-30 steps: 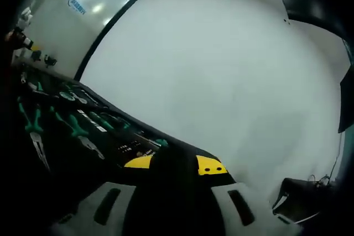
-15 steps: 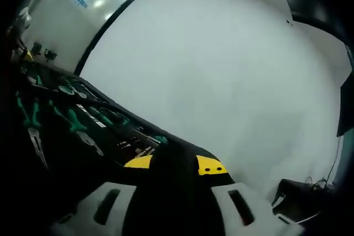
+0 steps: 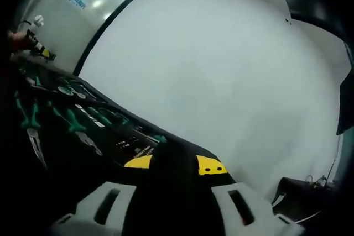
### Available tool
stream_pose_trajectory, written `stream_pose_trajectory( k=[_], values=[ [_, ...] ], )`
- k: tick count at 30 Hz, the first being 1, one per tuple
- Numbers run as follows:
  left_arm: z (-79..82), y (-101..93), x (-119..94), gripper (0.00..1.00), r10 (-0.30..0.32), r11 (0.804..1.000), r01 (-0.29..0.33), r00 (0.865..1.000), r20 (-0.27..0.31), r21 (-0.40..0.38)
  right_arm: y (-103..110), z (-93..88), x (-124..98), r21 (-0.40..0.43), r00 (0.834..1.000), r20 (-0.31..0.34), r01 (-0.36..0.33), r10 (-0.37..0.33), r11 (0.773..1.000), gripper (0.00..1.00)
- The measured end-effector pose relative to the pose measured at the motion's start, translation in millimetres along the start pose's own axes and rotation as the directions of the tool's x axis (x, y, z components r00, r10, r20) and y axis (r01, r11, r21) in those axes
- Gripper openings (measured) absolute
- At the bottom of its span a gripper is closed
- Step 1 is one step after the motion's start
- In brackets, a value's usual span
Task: Pick up the tools and put them into their designated positions in the toolbox.
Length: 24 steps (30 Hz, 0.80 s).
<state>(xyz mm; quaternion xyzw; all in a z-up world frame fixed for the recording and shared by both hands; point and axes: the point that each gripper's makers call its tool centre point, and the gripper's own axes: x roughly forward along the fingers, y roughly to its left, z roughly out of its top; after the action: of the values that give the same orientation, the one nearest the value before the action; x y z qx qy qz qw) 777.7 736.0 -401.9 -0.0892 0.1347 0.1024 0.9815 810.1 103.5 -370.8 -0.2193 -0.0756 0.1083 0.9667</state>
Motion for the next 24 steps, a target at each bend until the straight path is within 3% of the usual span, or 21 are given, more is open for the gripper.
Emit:
stream_pose_trajectory(
  k=[1, 3, 4, 6, 8, 9, 11, 12, 13, 15, 16, 18, 19, 20, 22, 23, 24],
  values=[
    [-11.8, -11.6, 5, 0.35, -0.008, 0.999, 0.009, 0.999, -0.045, 0.036, 0, -0.3, 0, -0.001, 1.0, -0.002, 0.002, -0.002, 1.0, 0.26],
    [-26.9, -16.3, 16, 0.38, 0.003, 0.994, 0.01, 0.993, -0.118, 0.107, -1, -1.6, 0, -0.003, 1.0, -0.008, 0.003, -0.003, 1.0, 0.26],
    [-29.1, -12.2, 34, 0.38, -0.003, 0.988, 0.027, 0.988, -0.155, 0.151, -1, -1.9, 0, -0.004, 1.0, -0.01, 0.003, -0.003, 1.0, 0.26],
    [-37.2, -10.2, 45, 0.4, 0.023, 0.973, 0.023, 0.98, -0.196, 0.23, -1, -2.8, 1, -0.003, 1.0, -0.012, 0.001, -0.001, 1.0, 0.26],
    [-43.5, -8.8, 57, 0.5, 0.02, 0.955, 0.048, 0.974, -0.224, 0.294, -1, -3.6, 2, -0.001, 1.0, -0.015, -0.002, 0.002, 1.0, 0.26],
    [-41.8, -7.7, 61, 0.5, 0.018, 0.961, 0.042, 0.977, -0.214, 0.273, -1, -3.9, 2, -0.002, 1.0, -0.017, -0.003, 0.003, 1.0, 0.26],
    [-45.5, -10.0, 73, 0.42, -0.051, 0.983, 0.096, 0.961, -0.272, 0.156, 0, -5.2, 3, 0.0, 1.0, -0.02, -0.008, 0.008, 1.0, 0.26],
    [-38.5, 4.2, 74, 0.35, 0.018, 0.978, 0.035, 0.968, -0.249, 0.207, 1, -6.4, 3, -0.001, 1.0, -0.026, -0.014, 0.014, 1.0, 0.26],
    [-42.7, -8.6, 66, 0.33, 0.0, 0.984, 0.044, 0.969, -0.248, 0.171, 2, -7.2, 3, -0.005, 0.999, -0.031, -0.018, 0.018, 1.0, 0.26],
    [-43.6, -10.8, 66, 0.32, 0.006, 0.982, 0.039, 0.971, -0.238, 0.185, 2, -6.1, 1, -0.007, 0.999, -0.029, -0.018, 0.017, 1.0, 0.26],
    [-39.2, -7.7, 66, 0.32, 0.015, 0.97, 0.035, 0.979, -0.204, 0.241, 1, -5.1, 1, -0.002, 1.0, -0.025, -0.016, 0.016, 1.0, 0.26],
    [-36.2, -10.6, 59, 0.32, 0.036, 0.944, 0.014, 0.989, -0.146, 0.331, 1, -4.1, -1, 0.008, 1.0, -0.022, -0.016, 0.016, 1.0, 0.26],
    [-32.9, -10.3, 55, 0.32, 0.064, 0.915, -0.014, 0.992, -0.109, 0.404, 1, -5.0, 0, 0.013, 1.0, -0.022, -0.017, 0.017, 1.0, 0.26],
    [-31.1, -8.9, 52, 0.32, 0.09, 0.898, -0.042, 0.992, -0.089, 0.438, 2, -5.3, 1, 0.016, 1.0, -0.022, -0.018, 0.018, 1.0, 0.26],
    [-23.4, -7.8, 43, 0.32, 0.123, 0.834, -0.092, 0.992, -0.021, 0.544, 1, -4.4, 2, 0.023, 1.0, -0.014, -0.019, 0.019, 1.0, 0.26],
    [-17.9, -5.7, 36, 0.32, 0.143, 0.821, -0.127, 0.99, 0.015, 0.557, 1, -4.2, 2, 0.023, 1.0, -0.012, -0.019, 0.019, 1.0, 0.26],
    [-13.4, -7.6, 32, 0.32, 0.136, 0.821, -0.135, 0.99, 0.04, 0.555, 1, -4.6, 2, 0.022, 1.0, -0.012, -0.019, 0.019, 1.0, 0.26]
  ],
)
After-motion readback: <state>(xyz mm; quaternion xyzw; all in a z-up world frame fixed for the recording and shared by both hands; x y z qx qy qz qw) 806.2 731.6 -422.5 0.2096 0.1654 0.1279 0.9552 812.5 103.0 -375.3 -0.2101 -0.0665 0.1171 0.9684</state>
